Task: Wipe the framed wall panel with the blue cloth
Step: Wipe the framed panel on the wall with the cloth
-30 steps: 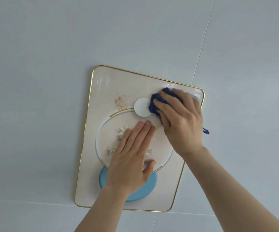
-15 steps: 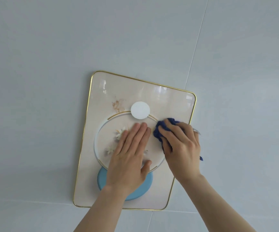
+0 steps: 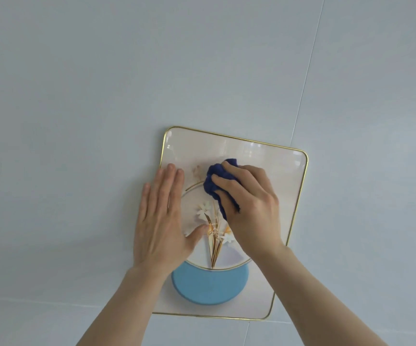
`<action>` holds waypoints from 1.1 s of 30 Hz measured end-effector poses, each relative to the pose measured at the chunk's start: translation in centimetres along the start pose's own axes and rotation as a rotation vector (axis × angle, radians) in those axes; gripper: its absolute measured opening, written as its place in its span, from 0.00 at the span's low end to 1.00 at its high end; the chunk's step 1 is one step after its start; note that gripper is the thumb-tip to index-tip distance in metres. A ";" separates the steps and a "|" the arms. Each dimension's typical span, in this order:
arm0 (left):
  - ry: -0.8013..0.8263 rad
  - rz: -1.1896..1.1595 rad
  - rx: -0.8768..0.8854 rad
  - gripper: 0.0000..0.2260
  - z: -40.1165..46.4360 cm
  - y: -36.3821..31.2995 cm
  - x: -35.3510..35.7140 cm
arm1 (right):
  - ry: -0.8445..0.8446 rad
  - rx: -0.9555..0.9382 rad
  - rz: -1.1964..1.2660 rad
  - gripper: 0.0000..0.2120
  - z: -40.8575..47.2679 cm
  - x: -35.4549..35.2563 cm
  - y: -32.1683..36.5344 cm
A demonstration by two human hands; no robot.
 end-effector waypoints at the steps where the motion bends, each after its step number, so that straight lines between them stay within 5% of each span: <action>1: 0.017 0.014 -0.006 0.54 0.1 0.5 0.1 | 0.011 -0.025 -0.031 0.08 0.2 0.8 0.2; 23: -0.003 -0.094 0.048 0.56 0.5 2.3 1.1 | -0.110 0.112 0.061 0.09 2.5 6.3 1.9; 33: -0.021 -0.099 0.039 0.56 0.1 2.1 1.5 | -0.091 -0.091 -0.124 0.06 0.6 5.6 2.7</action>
Point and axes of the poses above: each hand's wrist, its own z-axis towards the middle knuckle, its own x-axis out of the palm, y = z × x, the point moved 7 cm from there along z, towards the middle knuckle, and after that the axes turned 9 degrees about -z, right-handed, at the moved point
